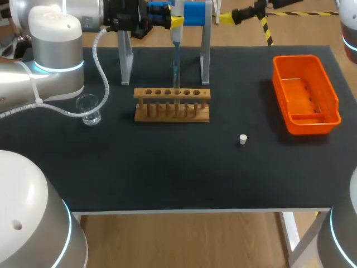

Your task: Invert the test tube, pick up the pipette, mount the tip to pipette, aspirate from beaker and dispense into the tube, eject the tip, return the pipette, and cap with the stopper.

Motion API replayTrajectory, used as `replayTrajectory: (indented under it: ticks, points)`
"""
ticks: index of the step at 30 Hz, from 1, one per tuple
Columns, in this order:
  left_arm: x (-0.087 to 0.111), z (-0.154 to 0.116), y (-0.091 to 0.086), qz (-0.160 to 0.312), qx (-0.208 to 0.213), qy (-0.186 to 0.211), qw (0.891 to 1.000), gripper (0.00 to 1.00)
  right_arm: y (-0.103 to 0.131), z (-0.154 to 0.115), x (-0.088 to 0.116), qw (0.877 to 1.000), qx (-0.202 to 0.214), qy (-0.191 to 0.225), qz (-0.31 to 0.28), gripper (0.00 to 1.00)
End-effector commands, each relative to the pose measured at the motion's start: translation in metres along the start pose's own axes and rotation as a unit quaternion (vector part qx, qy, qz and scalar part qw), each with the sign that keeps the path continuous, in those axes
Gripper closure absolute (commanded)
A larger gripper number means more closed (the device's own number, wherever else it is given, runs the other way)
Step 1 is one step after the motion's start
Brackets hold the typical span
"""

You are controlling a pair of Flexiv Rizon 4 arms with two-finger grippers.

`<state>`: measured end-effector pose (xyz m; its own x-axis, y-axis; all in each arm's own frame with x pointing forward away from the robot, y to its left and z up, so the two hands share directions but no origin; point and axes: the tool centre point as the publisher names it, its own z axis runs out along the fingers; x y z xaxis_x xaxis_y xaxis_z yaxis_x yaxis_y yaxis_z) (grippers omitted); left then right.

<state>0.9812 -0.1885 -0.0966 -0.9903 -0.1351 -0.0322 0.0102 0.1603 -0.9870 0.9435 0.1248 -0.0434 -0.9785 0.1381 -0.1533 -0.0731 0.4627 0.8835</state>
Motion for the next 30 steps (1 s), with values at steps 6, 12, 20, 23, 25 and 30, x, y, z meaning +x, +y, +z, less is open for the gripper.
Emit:
replayTrajectory:
  ticks: [6, 12, 20, 23, 25, 30]
  points:
    - [-0.001, 0.000, 0.000, 0.000, -0.001, 0.001, 1.000, 1.00, 0.045, 0.025, -0.024, 1.000, 0.004, 0.027, -0.016, 1.00]
    - [-0.001, 0.000, 0.000, 0.000, -0.001, 0.001, 1.000, 1.00, 0.074, 0.039, -0.035, 0.999, 0.000, 0.033, -0.025, 1.00]
    - [-0.001, 0.000, 0.000, 0.000, -0.001, 0.001, 1.000, 1.00, 0.074, 0.039, -0.035, 0.999, 0.000, 0.033, -0.025, 1.00]
    - [-0.001, 0.000, 0.000, 0.000, -0.001, 0.001, 1.000, 1.00, 0.074, 0.039, -0.035, 0.999, 0.000, 0.033, -0.025, 1.00]
    - [-0.001, 0.000, 0.000, 0.000, -0.001, 0.001, 1.000, 1.00, 0.074, 0.039, -0.035, 0.999, 0.000, 0.033, -0.025, 1.00]
    - [-0.001, 0.000, 0.000, 0.000, -0.001, 0.001, 1.000, 1.00, 0.074, 0.039, -0.033, 0.999, -0.009, 0.038, -0.026, 1.00]
